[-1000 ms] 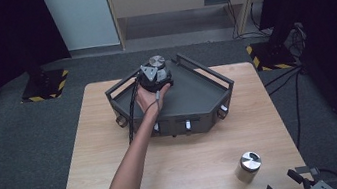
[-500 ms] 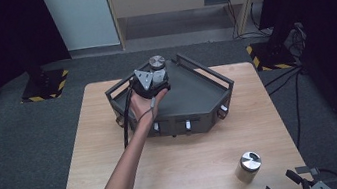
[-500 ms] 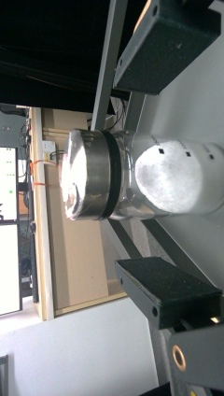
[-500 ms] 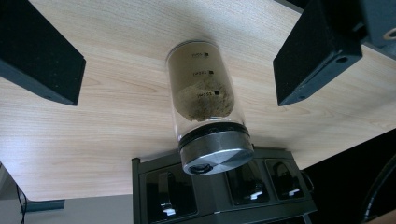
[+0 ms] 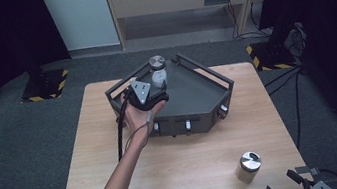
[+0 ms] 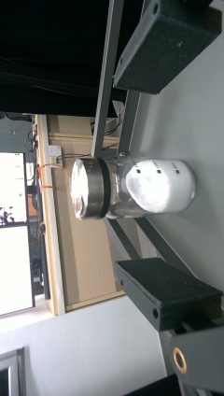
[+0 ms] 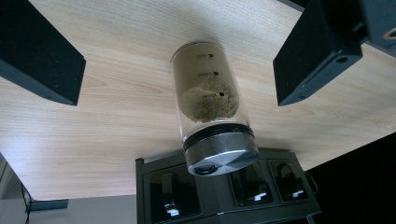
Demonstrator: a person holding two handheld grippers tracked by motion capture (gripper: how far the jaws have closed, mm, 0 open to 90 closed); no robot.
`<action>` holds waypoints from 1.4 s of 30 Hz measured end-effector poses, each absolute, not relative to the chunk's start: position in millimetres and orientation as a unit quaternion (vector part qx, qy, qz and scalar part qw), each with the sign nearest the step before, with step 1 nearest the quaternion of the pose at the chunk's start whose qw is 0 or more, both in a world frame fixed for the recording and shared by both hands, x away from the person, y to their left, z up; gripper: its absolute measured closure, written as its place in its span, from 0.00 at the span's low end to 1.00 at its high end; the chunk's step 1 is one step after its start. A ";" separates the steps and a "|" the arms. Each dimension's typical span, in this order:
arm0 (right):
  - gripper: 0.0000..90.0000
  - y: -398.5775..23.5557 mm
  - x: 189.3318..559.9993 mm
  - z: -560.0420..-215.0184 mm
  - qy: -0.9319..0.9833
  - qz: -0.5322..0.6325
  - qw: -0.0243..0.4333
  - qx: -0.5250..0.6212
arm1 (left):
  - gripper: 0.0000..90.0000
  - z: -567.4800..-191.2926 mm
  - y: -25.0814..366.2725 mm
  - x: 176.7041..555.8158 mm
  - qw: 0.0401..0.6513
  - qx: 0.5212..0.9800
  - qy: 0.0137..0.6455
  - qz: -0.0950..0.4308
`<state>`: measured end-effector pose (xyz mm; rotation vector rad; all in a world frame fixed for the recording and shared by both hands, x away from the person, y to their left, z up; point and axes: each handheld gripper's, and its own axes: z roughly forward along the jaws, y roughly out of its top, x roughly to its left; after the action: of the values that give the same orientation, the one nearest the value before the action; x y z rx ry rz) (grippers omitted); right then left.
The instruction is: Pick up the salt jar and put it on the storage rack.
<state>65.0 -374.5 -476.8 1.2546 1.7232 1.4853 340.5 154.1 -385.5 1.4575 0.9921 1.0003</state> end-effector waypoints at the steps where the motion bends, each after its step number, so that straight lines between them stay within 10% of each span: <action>1: 0.03 -374.6 65.0 -476.7 0.639 0.551 0.269 0.465 | 0.11 -385.7 154.8 337.4 0.529 0.610 0.415 0.419; 42: 0.03 -376.0 60.7 -474.6 0.641 0.556 0.274 0.452 | 0.06 -445.3 205.8 143.6 0.502 0.628 0.383 0.456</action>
<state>60.7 -376.0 -474.6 1.2162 1.7248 1.4960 143.6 205.8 -445.3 1.5170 0.9245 1.1026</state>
